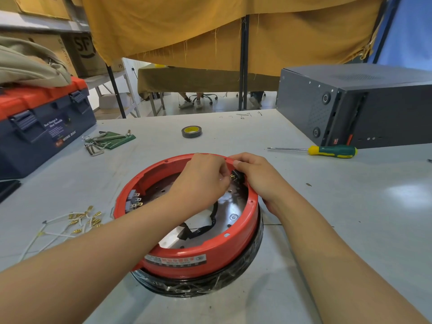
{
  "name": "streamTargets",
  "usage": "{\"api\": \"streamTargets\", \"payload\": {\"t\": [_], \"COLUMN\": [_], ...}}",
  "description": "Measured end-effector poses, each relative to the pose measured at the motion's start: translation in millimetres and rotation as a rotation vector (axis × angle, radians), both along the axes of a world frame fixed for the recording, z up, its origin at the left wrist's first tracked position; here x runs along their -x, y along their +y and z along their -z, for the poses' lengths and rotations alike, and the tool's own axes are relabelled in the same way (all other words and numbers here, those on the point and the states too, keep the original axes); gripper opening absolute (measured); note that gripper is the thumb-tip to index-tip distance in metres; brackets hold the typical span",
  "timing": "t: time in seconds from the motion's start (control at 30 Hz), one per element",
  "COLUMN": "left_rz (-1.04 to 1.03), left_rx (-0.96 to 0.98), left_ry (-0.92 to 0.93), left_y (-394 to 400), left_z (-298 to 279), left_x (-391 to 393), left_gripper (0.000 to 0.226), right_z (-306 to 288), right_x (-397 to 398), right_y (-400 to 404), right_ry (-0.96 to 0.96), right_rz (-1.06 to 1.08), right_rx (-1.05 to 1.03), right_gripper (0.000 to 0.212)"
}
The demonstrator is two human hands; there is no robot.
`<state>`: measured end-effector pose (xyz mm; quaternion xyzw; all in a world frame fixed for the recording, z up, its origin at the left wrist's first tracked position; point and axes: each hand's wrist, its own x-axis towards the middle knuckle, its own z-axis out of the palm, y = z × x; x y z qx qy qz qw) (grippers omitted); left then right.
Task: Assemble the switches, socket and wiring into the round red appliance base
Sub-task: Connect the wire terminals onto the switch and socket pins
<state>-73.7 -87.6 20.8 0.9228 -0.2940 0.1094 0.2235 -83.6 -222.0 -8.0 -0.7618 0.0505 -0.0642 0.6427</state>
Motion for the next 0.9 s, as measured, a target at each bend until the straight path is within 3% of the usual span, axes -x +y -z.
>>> {"api": "streamTargets", "payload": {"t": [0.43, 0.9], "left_rz": [-0.003, 0.066], "left_rx": [0.146, 0.002], "left_ry": [0.114, 0.003], "left_y": [12.1, 5.3], "left_z": [-0.7, 1.8], "left_x": [-6.4, -4.9], "left_gripper": [0.005, 0.012], "right_z": [0.2, 3.4], "right_x": [-2.1, -5.3], "right_y": [-1.2, -0.7], "right_ry": [-0.001, -0.018], "right_rz": [0.008, 0.021], "right_rx": [0.050, 0.064], "right_gripper": [0.025, 0.025]}}
